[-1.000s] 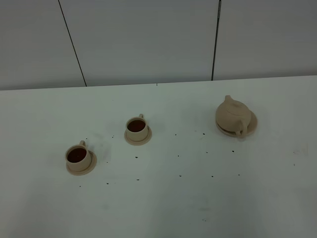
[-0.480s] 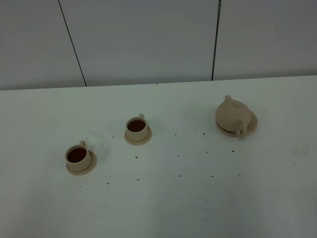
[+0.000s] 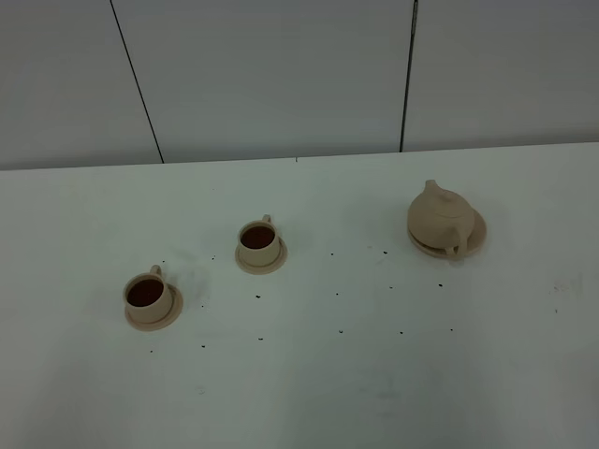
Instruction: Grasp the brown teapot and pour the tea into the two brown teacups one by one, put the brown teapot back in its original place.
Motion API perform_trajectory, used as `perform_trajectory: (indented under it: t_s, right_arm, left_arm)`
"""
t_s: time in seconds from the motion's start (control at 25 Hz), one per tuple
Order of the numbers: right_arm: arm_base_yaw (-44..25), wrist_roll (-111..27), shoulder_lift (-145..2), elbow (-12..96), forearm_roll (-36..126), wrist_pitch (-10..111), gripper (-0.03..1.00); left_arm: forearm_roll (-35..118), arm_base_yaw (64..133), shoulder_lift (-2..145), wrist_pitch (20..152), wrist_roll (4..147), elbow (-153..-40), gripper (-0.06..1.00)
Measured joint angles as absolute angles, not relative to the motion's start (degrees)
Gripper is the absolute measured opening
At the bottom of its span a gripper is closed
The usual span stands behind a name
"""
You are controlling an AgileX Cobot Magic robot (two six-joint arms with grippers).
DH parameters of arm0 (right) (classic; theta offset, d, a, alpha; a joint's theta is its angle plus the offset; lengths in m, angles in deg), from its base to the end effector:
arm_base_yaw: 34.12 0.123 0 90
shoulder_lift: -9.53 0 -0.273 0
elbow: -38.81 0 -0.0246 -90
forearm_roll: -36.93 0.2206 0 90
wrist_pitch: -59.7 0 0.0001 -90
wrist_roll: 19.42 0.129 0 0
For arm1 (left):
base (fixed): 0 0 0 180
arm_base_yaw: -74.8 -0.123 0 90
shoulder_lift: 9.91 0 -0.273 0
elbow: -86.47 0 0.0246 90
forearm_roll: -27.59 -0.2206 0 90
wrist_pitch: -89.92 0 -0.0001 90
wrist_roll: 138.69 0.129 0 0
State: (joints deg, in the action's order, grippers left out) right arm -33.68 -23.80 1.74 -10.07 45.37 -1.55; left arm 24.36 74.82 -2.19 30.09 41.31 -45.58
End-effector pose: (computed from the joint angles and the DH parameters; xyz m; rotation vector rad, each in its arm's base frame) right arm 0.0135 0.0167 0.2423 -0.0933 2.0497 0.1340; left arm 0.0141 0.0063 0.2489 -0.0021 2.0152 0.0669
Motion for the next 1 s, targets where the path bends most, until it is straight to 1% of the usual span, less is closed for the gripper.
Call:
perform_trajectory:
  t_s: [1.0]
  right_arm:
    - [-33.68,-23.85,1.74,-10.07,45.89,-1.66,0.44]
  left_arm:
    - [24.36,74.82,-2.19,30.09,41.31,-45.58,0.25]
